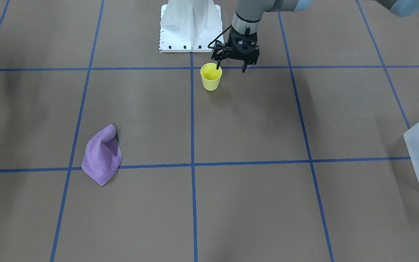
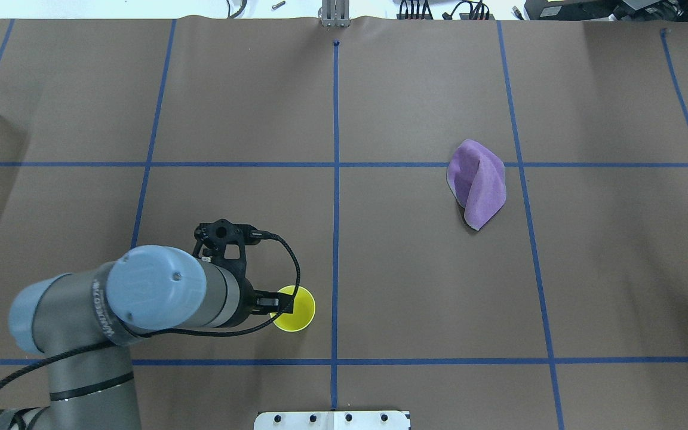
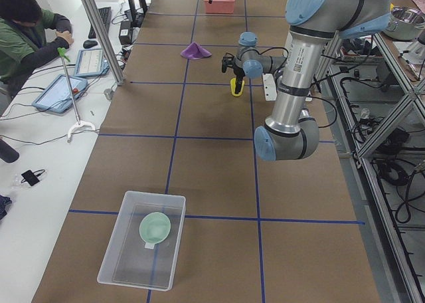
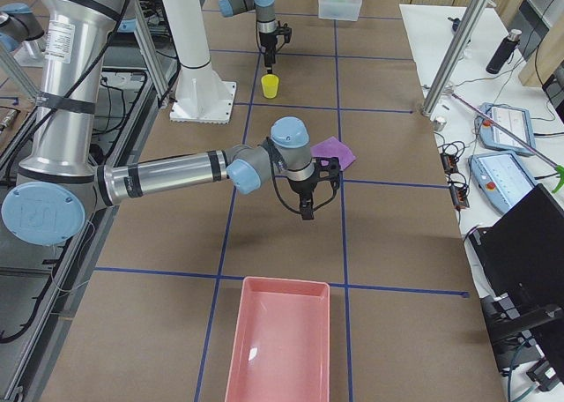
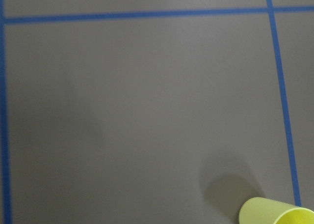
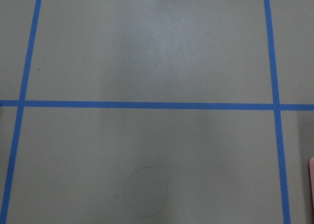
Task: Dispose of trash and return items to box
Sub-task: 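Reach the left gripper over the yellow cup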
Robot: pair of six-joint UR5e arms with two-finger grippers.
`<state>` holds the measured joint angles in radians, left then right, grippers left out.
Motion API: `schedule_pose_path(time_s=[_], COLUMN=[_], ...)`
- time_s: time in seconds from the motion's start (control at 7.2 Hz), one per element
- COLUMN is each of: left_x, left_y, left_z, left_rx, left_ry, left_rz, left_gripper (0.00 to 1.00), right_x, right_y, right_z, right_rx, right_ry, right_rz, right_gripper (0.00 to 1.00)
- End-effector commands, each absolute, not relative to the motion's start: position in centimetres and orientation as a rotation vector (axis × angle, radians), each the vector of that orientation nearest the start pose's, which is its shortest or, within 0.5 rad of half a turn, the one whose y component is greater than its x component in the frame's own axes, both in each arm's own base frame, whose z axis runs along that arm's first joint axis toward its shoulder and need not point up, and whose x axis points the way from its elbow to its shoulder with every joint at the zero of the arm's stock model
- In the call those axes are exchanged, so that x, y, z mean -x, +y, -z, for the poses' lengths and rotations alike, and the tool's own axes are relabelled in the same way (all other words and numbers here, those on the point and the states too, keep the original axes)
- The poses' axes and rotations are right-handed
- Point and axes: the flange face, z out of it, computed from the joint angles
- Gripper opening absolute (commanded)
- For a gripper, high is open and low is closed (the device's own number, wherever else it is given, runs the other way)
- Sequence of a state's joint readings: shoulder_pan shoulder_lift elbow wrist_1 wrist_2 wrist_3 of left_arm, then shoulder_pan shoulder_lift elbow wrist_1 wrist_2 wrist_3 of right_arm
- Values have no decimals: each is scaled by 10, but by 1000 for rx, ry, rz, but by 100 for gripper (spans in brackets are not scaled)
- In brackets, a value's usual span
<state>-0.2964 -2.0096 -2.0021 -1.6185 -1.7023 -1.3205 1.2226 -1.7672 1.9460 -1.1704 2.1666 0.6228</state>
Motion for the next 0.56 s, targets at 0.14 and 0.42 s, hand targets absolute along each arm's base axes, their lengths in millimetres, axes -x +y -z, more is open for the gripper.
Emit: schedule_pose_path(time_s=[0.14,0.42], left_x=[-537,-537], left_y=[-268,-268], left_z=[-231,-226], left_rx=[-103,-105], left_ry=[900,910], left_rz=[2,3], left_gripper=[14,0], right_x=[74,74], right_y=[-432,-432], right_z=[-524,-525], right_rx=[-226,-225], right_ry=[-772,-772], right_rz=[-88,-88], right_gripper=[100,100])
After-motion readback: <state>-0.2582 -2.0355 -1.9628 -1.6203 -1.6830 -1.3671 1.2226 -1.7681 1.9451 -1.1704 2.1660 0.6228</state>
